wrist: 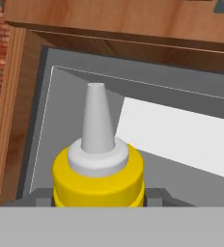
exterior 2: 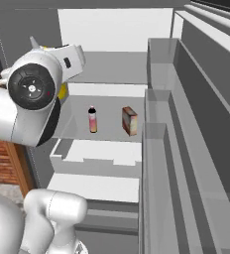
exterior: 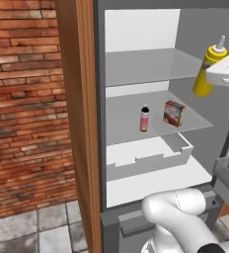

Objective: Place the ketchup and mustard from the counter to the top shelf of the fridge. If the existing items in the fridge are on the top shelf, move them to other shelves.

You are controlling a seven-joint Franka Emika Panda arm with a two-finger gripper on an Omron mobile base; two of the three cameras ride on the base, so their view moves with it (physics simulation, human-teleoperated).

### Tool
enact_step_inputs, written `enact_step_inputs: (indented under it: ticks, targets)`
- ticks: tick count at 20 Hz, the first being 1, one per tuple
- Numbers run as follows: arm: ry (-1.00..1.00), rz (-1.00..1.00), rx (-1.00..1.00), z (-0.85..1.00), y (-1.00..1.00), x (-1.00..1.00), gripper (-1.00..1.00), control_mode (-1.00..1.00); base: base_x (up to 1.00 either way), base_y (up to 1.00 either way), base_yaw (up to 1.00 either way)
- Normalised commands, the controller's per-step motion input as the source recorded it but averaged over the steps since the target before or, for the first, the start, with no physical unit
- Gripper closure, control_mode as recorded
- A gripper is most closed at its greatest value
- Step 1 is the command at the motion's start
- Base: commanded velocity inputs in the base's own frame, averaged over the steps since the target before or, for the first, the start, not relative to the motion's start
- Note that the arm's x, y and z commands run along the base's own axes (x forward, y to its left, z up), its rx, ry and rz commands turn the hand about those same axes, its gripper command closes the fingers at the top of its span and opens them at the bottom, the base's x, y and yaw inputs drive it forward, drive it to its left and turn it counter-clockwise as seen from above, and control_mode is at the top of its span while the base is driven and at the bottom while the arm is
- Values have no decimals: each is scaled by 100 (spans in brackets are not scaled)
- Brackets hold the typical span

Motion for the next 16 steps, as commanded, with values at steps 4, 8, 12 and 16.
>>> enact_step_inputs:
  ticks: [4,8,12,16]
  targets:
    - [0,-1,1,-5,0,34,100,-100,0,0,0]
    - [0,-3,0,-3,-6,69,100,-100,0,0,0]
    - [0,-3,0,0,-11,89,100,-100,0,0,0]
    - [0,-1,0,0,-19,89,100,-100,0,0,0]
